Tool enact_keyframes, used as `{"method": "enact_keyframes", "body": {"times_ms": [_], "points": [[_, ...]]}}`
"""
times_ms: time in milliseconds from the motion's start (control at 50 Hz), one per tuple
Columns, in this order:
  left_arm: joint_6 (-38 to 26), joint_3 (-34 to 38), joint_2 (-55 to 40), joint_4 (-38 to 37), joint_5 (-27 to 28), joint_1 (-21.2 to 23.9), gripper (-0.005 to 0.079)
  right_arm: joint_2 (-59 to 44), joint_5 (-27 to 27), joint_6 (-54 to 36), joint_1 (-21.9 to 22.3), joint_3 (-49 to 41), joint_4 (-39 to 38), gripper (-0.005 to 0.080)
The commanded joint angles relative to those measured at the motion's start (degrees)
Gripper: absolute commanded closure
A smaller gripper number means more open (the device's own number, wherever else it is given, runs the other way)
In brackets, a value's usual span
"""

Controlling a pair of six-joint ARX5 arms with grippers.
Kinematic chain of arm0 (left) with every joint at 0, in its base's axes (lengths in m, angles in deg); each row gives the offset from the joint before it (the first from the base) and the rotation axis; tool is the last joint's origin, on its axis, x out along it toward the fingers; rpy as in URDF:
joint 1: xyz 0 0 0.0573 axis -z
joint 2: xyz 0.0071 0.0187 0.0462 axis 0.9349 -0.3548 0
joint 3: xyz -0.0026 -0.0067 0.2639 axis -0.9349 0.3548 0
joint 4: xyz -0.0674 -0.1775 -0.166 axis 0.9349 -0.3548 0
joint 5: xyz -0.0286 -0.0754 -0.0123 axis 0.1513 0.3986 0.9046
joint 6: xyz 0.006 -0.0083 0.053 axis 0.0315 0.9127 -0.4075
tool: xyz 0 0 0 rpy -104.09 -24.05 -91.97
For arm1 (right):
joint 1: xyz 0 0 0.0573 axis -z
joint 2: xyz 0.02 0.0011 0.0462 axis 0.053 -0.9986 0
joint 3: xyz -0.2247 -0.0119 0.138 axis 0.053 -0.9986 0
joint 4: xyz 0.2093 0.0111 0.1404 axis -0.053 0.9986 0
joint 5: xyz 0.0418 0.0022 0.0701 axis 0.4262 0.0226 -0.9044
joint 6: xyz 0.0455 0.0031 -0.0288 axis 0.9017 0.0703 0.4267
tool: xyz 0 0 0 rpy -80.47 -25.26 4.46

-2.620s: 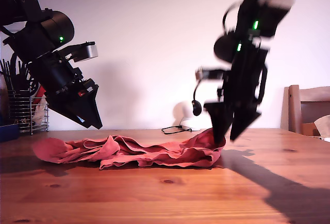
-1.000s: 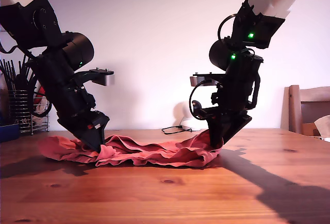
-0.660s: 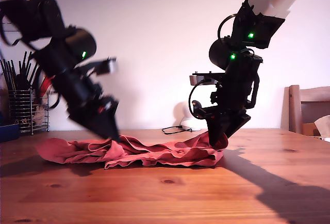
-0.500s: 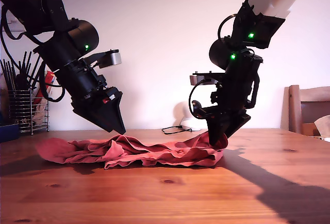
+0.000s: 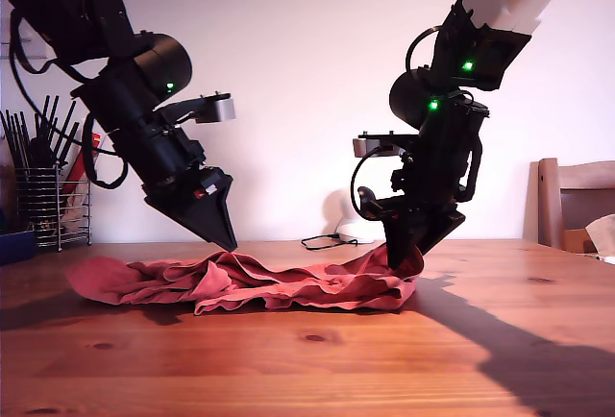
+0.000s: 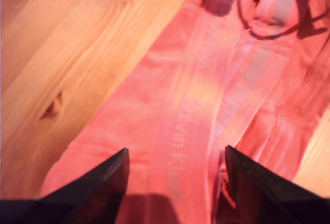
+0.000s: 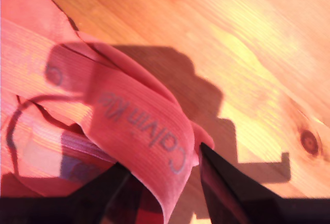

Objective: Fold the underwear in front of you. After folding it, place it to the left side.

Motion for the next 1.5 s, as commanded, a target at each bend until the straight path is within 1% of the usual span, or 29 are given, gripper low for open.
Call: {"method": "enact_keyframes", "body": {"times_ms": [0, 80, 100, 160, 280, 340, 360, 500, 580, 640, 680, 700, 720, 760, 800, 920, 1020, 1040, 1080, 1120, 1140, 1180, 1360, 1480], "points": [[-0.33, 0.63, -3.15, -0.02, -0.66, 0.63, 0.0208, 0.26, -0.37, -0.15, -0.09, 0.66, -0.42, 0.0466], [-1.4, 0.63, -4.02, 0.22, -2.84, 1.18, 0.0208, 0.26, -0.37, -0.15, -0.09, 0.66, -0.44, 0.0466], [-3.3, 0.63, -4.26, 0.31, -3.41, 1.4, 0.0208, 0.26, -0.37, -0.15, -0.09, 0.66, -0.42, 0.0466], [-4.37, 0.63, -4.5, 0.33, -4.22, 1.81, 0.0208, 0.26, -0.37, -0.13, -0.09, 0.66, -0.44, 0.0466], [-4.39, 0.63, -4.63, 1.7, -6.8, 1.95, 0.0212, 0.26, -0.39, -0.13, -0.09, 0.66, -0.37, 0.0466], [-5.01, 0.63, -4.63, 2.29, -7.89, 1.95, 0.0212, 0.26, -0.39, -0.13, -0.09, 0.66, -0.37, 0.0466], [-6.19, 0.63, -4.63, 2.29, -8.24, 1.95, 0.0214, 0.26, -0.42, -0.13, -0.09, 0.66, -0.37, 0.0466], [-7.8, 0.63, -4.63, 1.84, -9.38, 1.92, 0.0266, 0.26, -0.44, -0.13, -0.09, 0.66, -0.37, 0.0466], [-7.78, 0.61, -4.59, 2.43, -9.18, 1.92, 0.0363, 0.26, -0.44, -0.13, -0.11, 0.66, -0.35, 0.0466], [-7.76, 0.55, -4.46, 2.27, -9.18, 2.25, 0.0477, 0.26, -0.44, -0.13, -0.09, 0.66, -0.46, 0.0466], [-7.76, 0.5, -4.44, 1.95, -9.22, 2.67, 0.0589, 0.26, -0.46, -0.13, -0.11, 0.66, -0.5, 0.0466], [-7.78, 0.5, -4.44, 1.81, -9.2, 2.8, 0.0627, 0.26, -0.52, -0.13, -0.11, 0.66, -0.52, 0.0466], [-7.78, 0.5, -4.44, 1.73, -9.2, 3.06, 0.0686, 0.26, -0.72, -0.13, -0.11, 0.66, -0.57, 0.0466], [-7.78, 0.5, -4.44, 1.49, -9.22, 3.5, 0.0776, 0.26, -1.25, -0.13, -0.11, 0.66, -0.57, 0.0466], [-7.82, 0.48, -4.35, 1.27, -9.27, 3.96, 0.0761, 0.26, -1.49, -0.13, -0.11, 0.66, -0.57, 0.0466], [-7.91, -0.09, -4.07, -0.09, -11.08, 5.7, 0.0762, 0.28, -1.57, -0.13, -0.33, 0.68, -0.59, 0.0465], [-10.71, -1.73, -3.76, -2.99, -12.35, 6.71, 0.0762, 0.33, -3.21, -0.63, -1.16, 1.46, -0.42, 0.0465], [-10.71, -2.16, -3.74, -3.61, -12.92, 6.84, 0.0763, 0.33, -4.66, -1.16, -1.29, 1.77, -0.02, 0.0465], [-12.92, -3.04, -3.74, -4.9, -13.9, 6.99, 0.0763, 0.35, -5.38, -2.93, -1.75, 2.58, 0.61, 0.0461], [-12.92, -3.96, -3.74, -6.43, -14.97, 7.02, 0.0763, 0.42, -5.38, -3.85, -2.36, 3.48, 1.27, 0.045], [-14.47, -4.55, -3.74, -7.34, -15.54, 7.02, 0.0763, 0.42, -5.4, -4.33, -2.86, 4.07, 1.57, 0.0447], [-14.86, -5.6, -3.74, -8.98, -16.83, 7.02, 0.0763, 0.42, -5.79, -5.05, -3.56, 5.18, 2.38, 0.0447], [-14.86, -10.62, -3.67, -14.62, -21.29, 6.05, 0.0763, 0.42, -5.73, -6.1, -5.6, 10.91, 6.12, 0.0446], [-14.86, -13.99, -3.67, -18.14, -24.33, 5.11, 0.0763, 0.42, -3.76, -6.32, -5.86, 13.64, 10.71, 0.0447]]}}
